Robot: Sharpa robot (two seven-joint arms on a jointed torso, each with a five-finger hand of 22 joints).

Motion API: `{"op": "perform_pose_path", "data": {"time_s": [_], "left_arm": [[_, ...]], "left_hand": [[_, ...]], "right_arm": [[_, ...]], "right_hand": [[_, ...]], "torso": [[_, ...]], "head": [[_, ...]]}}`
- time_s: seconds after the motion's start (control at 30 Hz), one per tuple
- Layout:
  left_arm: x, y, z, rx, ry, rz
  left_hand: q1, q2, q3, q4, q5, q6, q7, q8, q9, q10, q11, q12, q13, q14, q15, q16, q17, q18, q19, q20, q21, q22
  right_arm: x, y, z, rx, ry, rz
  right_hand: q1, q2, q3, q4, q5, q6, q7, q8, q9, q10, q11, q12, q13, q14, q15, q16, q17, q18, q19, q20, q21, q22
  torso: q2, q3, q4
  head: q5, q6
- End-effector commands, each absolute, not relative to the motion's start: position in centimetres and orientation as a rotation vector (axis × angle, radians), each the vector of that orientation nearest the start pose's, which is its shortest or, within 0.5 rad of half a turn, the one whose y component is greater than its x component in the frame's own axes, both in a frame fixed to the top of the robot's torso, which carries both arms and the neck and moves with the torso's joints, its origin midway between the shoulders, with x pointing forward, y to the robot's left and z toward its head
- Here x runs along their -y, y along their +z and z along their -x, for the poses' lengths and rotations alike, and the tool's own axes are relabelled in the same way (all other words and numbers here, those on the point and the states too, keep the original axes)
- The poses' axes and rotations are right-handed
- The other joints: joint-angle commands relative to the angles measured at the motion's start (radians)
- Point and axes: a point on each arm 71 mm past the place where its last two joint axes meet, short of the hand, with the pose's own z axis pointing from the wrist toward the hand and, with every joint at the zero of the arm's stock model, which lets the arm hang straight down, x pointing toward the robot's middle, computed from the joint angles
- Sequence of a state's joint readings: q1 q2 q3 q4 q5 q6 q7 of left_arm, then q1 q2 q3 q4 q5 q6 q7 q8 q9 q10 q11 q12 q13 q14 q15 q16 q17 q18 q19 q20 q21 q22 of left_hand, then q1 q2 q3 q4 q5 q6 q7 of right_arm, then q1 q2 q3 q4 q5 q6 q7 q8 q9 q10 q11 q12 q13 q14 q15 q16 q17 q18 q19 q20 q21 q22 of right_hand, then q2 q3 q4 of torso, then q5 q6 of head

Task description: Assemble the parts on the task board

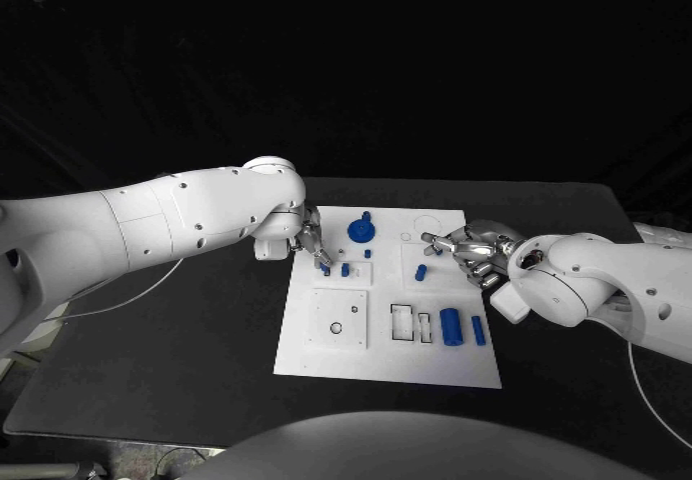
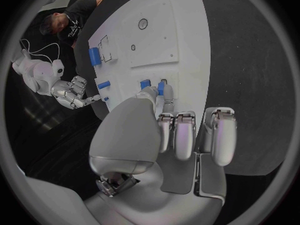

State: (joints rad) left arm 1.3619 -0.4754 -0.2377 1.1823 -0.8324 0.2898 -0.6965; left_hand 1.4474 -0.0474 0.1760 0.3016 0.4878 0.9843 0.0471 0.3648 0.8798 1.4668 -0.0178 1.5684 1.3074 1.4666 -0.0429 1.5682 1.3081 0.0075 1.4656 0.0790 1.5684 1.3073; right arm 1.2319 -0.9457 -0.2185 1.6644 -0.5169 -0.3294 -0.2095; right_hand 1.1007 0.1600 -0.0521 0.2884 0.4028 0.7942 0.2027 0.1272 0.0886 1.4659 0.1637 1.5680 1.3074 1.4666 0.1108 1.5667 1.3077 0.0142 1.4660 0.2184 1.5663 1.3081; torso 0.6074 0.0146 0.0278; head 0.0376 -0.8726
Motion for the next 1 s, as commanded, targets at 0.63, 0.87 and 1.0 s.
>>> {"op": "perform_pose_path", "data": {"time_s": [0.63,0.87,1.0], "left_arm": [[-14.03,-23.75,-52.18,-2.573,-0.167,0.152],[-13.90,-23.76,-52.17,-2.575,-0.168,0.148],[-13.88,-23.76,-52.20,-2.574,-0.169,0.148]], "left_hand": [[0.012,0.000,0.032,-0.014,0.006,0.006,-0.010,0.003,0.002,0.104,0.000,0.002,0.263,0.104,0.001,0.003,0.263,-0.008,0.105,0.004,0.002,0.263],[0.012,0.000,0.033,-0.013,0.006,0.006,-0.009,0.003,0.002,0.104,0.000,0.002,0.263,0.104,0.001,0.003,0.263,-0.008,0.105,0.004,0.002,0.263],[0.012,0.000,0.033,-0.013,0.006,0.006,-0.009,0.003,0.002,0.104,0.000,0.002,0.263,0.104,0.001,0.003,0.263,-0.008,0.105,0.004,0.002,0.263]], "right_arm": [[22.52,-24.65,-43.16,-2.104,0.873,-0.839],[22.55,-24.65,-43.14,-2.104,0.871,-0.839],[22.57,-24.65,-43.14,-2.104,0.871,-0.840]], "right_hand": [[0.010,0.002,-0.006,-0.002,0.004,-0.007,0.035,0.007,0.001,0.105,0.006,0.003,0.263,0.104,0.005,0.004,0.263,-0.014,0.105,0.005,0.004,0.263],[0.010,0.002,-0.006,-0.002,0.004,-0.007,0.035,0.007,0.001,0.105,0.006,0.003,0.263,0.104,0.005,0.004,0.263,-0.014,0.105,0.005,0.004,0.263],[0.010,0.002,-0.006,-0.002,0.004,-0.007,0.035,0.007,0.001,0.105,0.006,0.003,0.263,0.104,0.005,0.004,0.263,-0.014,0.105,0.005,0.004,0.263]], "torso": [[0.000,0.0003,0.0004],[0.001,-0.0002,0.0002],[0.000,-0.0002,-0.0002]], "head": [[-0.002,0.000],[-0.002,0.000],[-0.002,0.000]]}}
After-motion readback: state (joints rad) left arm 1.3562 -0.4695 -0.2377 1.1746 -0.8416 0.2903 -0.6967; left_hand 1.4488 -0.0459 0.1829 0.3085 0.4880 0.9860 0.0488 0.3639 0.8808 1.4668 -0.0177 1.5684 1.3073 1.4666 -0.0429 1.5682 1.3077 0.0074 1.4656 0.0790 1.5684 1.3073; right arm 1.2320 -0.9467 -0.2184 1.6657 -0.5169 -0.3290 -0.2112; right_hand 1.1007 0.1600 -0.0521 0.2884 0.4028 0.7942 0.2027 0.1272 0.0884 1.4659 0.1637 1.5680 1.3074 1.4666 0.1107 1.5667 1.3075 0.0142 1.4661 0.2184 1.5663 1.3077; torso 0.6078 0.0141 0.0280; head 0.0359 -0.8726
